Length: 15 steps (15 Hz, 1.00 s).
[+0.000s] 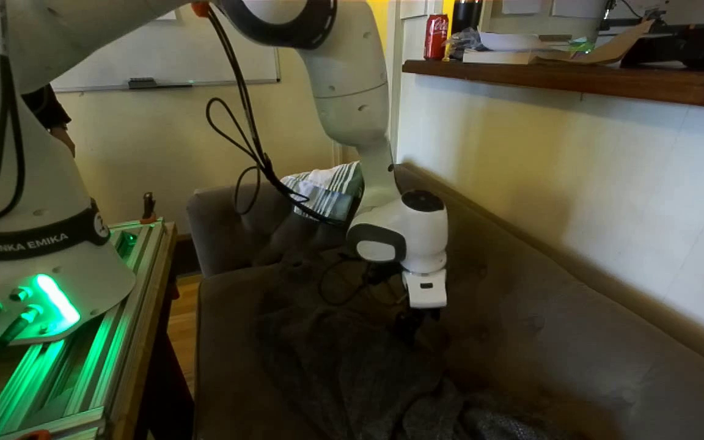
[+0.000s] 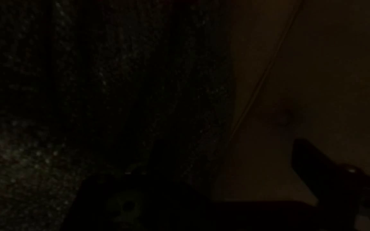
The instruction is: Partially stretch the blanket
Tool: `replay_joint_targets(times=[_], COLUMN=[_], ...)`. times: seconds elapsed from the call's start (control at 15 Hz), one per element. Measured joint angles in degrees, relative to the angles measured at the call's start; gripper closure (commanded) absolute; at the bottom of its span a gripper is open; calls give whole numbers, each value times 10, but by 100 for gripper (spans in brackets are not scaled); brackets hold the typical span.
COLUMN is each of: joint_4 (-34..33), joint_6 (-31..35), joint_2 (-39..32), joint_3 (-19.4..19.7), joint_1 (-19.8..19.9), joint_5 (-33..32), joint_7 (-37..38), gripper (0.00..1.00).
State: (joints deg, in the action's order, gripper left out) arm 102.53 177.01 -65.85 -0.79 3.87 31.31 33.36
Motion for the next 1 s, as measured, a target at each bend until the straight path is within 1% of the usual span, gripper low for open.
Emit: replay_joint_targets(times=[0.13,0.33,0.47,0.6,0.8,1.0], joint_4=[-11,-30,-36,-36,-36,-36], joint_6=[14,14,13,12,0,-32], joint_2=[-8,3,9,4,-27,-69], joint_3=[30,57,107,166,244,307], joint_1=[-31,-47,-81,-129,-198,-258], joint_5=[-4,-16,-33,-45,-65,-89], joint_7=[-2,-17,-21,-20,-17,-8], gripper=[0,0,0,0,0,0])
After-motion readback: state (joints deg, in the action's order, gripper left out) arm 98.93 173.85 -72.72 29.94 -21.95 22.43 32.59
